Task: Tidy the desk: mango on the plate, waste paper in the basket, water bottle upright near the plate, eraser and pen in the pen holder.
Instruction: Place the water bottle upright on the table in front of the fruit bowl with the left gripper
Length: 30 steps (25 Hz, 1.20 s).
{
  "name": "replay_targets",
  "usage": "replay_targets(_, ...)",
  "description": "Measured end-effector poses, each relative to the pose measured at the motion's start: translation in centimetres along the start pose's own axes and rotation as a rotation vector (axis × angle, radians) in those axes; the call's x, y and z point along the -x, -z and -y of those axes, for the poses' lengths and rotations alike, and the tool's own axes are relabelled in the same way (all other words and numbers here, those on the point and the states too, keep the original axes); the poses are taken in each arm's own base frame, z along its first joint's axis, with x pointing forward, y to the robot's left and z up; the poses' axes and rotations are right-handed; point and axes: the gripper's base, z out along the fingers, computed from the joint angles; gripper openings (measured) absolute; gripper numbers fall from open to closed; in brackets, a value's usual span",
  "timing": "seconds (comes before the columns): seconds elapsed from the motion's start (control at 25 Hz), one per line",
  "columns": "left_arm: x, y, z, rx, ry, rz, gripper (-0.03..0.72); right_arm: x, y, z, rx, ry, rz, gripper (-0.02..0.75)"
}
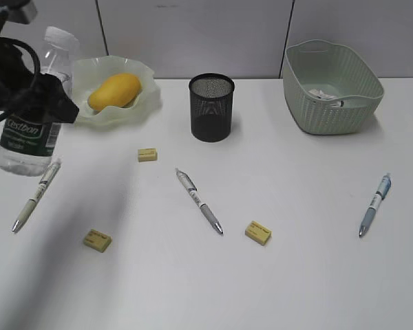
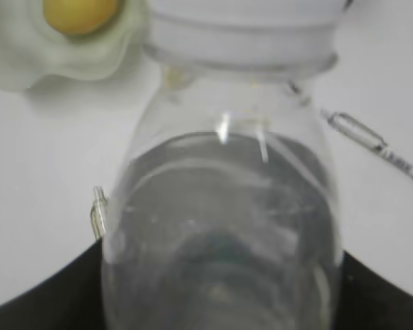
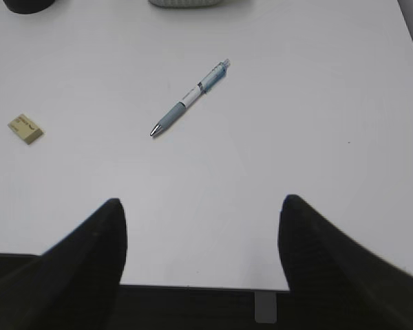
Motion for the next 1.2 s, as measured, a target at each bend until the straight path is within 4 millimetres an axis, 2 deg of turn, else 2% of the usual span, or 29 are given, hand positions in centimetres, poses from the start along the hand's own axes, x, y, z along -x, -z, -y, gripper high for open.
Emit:
replay_targets(0.24,-2.5,0.9,-0.7,0.121,0.166,0.4,0.501,0.0,0.0,0.0,0.0,0.0,0.0,0.543)
replay_targets(0.4,-4.3,0.3,-1.7,0.224,0.237,0.536,0.501,0.0,0.0,0.0,0.0,0.0,0.0,0.543)
replay_targets(0.56,-4.3,-0.3,-2.5,0.306,0.235,0.642,0.501,0.0,0.0,0.0,0.0,0.0,0.0,0.543)
replay_targets(0.72,-4.2,-2.0,-3.3,0.379,0.222,0.703,0.501,0.0,0.0,0.0,0.0,0.0,0.0,0.542)
replay_targets(0.88,-4.8,-4.8,-4.0,0.438,0.214,0.711,0.501,0.0,0.0,0.0,0.0,0.0,0.0,0.542)
replay_targets(0.96,-5.5,-6.4,-4.3,0.453,0.237,0.71,0.501,0.0,0.0,0.0,0.0,0.0,0.0,0.542)
replay_targets(1.2,-6.4,-9.4,-5.8,0.458,0.36,0.68,0.501,0.0,0.0,0.0,0.0,0.001,0.0,0.543)
